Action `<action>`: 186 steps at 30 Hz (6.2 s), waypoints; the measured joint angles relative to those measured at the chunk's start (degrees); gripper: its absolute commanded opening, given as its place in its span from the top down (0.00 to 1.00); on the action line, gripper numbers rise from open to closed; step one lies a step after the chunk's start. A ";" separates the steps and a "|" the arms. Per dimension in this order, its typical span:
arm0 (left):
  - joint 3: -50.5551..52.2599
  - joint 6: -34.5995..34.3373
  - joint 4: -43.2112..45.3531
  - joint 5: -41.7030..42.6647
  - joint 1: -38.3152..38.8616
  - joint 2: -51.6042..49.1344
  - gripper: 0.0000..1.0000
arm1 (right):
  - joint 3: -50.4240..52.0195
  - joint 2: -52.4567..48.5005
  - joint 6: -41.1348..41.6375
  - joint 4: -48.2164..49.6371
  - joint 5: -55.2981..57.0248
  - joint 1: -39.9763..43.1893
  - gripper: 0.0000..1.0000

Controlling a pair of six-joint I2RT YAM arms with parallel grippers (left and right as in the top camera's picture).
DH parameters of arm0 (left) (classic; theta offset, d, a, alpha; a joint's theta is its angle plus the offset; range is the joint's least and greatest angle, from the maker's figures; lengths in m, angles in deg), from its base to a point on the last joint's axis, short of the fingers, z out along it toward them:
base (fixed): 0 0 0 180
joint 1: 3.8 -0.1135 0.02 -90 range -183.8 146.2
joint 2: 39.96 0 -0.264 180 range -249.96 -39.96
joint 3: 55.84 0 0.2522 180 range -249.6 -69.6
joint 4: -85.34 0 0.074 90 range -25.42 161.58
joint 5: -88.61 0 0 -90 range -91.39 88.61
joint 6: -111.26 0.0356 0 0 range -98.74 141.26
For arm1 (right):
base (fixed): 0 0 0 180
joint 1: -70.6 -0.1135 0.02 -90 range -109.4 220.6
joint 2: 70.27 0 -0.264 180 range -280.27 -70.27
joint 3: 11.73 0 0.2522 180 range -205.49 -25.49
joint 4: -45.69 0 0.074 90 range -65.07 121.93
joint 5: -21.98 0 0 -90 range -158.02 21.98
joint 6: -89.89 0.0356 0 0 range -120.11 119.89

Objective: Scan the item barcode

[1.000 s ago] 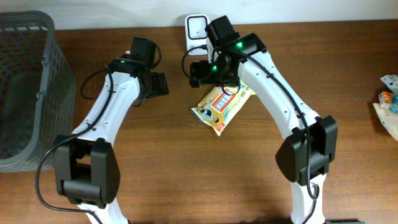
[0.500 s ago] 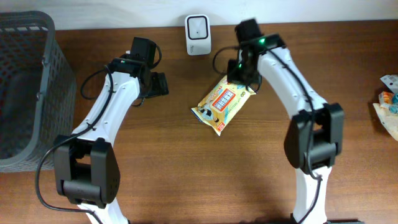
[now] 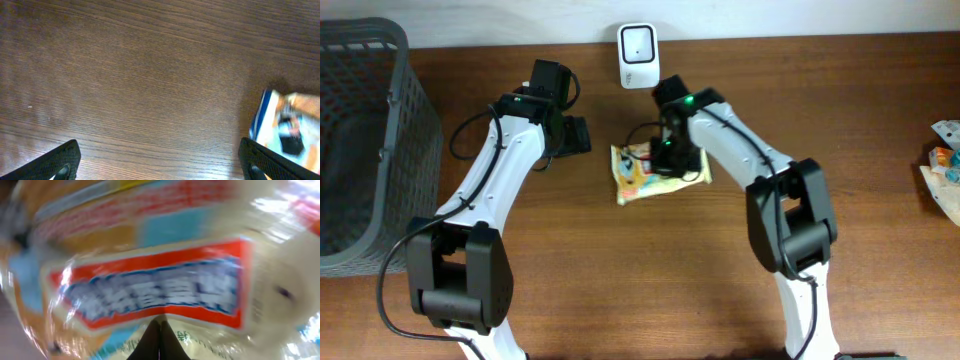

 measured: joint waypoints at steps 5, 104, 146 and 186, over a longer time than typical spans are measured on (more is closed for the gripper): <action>0.00 0.00 -0.02 0.00 0.00 0.00 0.01 | -5.07 -0.20 1.49 -5.95 -1.62 -1.29 0.96; -0.74 2.97 3.17 23.89 9.64 -11.28 1.00 | 2.75 1.90 -13.55 -2.58 -9.81 9.92 0.96; -3.91 2.80 -5.22 8.28 -4.98 -8.72 0.02 | 3.26 0.24 -13.99 4.00 -5.60 9.92 0.02; -2.01 2.80 -3.32 8.44 -4.98 -8.72 0.01 | -8.00 -4.59 -18.78 -4.31 2.89 6.25 0.96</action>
